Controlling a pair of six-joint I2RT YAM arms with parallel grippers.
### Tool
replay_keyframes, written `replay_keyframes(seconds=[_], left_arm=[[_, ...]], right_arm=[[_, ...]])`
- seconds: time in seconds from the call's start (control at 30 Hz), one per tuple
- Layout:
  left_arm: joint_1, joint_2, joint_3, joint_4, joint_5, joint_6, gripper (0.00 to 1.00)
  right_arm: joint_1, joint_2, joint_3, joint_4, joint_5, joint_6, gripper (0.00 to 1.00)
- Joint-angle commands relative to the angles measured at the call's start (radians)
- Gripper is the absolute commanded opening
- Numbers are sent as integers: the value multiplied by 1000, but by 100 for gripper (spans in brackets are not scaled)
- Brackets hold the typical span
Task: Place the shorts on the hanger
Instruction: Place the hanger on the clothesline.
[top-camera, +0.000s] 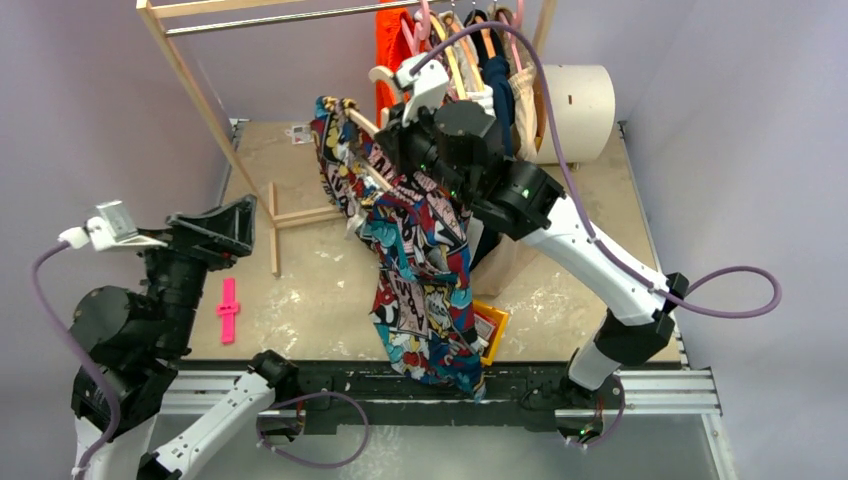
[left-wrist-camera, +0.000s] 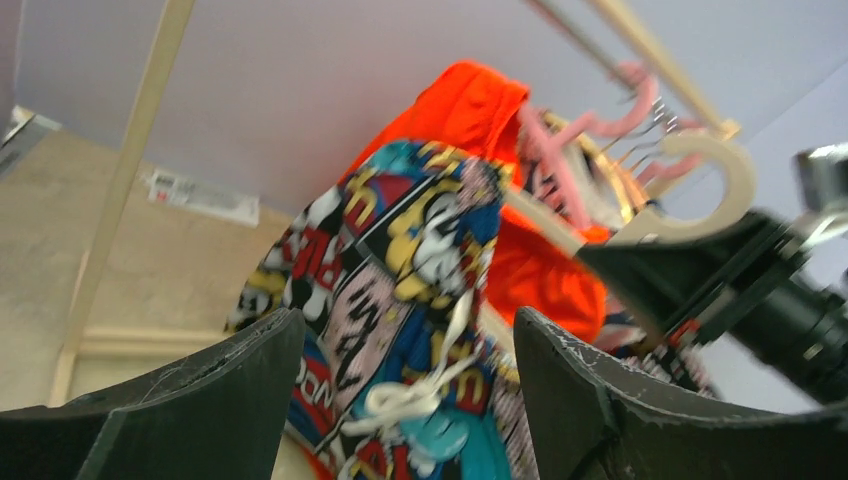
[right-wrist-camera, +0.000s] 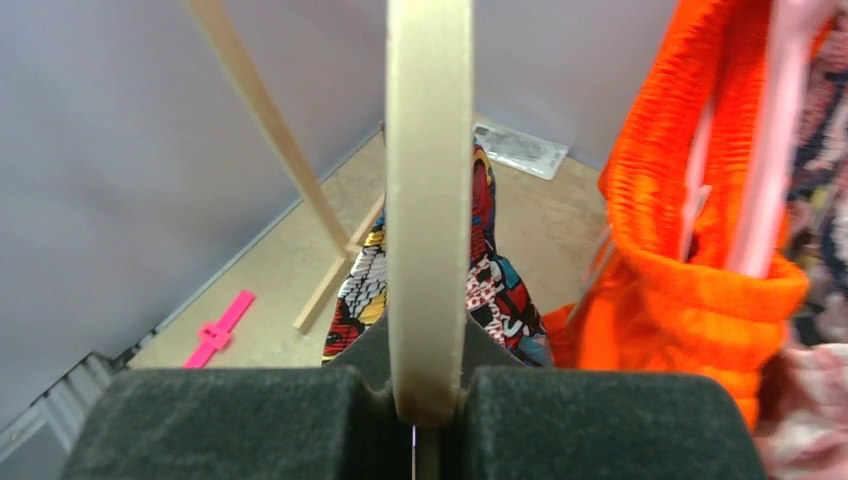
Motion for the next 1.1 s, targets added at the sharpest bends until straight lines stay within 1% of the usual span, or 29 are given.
replay_keyframes(seconds=[0.0,0.07,0.23,0.33,0.5,0.6,0.63,0.67,0.77,0.8,0.87,0.97,1.07], left_arm=[[3,-19,-37,-128,-23,-34,76],[2,-18,-51,-186,-55,-48,77],[2,-30,-145,-299,-146,-109,78],[2,-50,-207,-304,-199,-145,79],[2,-68,-271,-307,-268,-163,80],[2,-88,-311,-285,-261,-136,80],[2,-94,-319,-279,-266,-132,80],[2,-101,-323,-275,-275,-129,80],[1,-121,-311,-262,-319,-110,80],[2,-131,-306,-255,-337,-103,80],[2,-157,-301,-239,-369,-88,79],[2,-205,-318,-210,-427,-78,75],[2,-263,-356,-164,-438,-61,74]], right_arm=[[-69,-37,16,145,-70,56,0],[-69,-36,-7,159,-70,53,0],[-76,-77,-116,223,-63,53,0],[-84,-67,-127,218,-75,58,0],[-92,-36,-124,221,-81,49,0],[-96,12,-46,208,-104,29,0],[-97,41,23,184,-104,16,0],[-96,70,126,160,-104,2,0],[-87,152,435,157,-118,-20,0],[-84,161,472,167,-130,-22,0],[-84,153,456,197,-140,-22,0],[-87,131,328,233,-155,-12,0],[-90,157,284,225,-130,-8,0]])
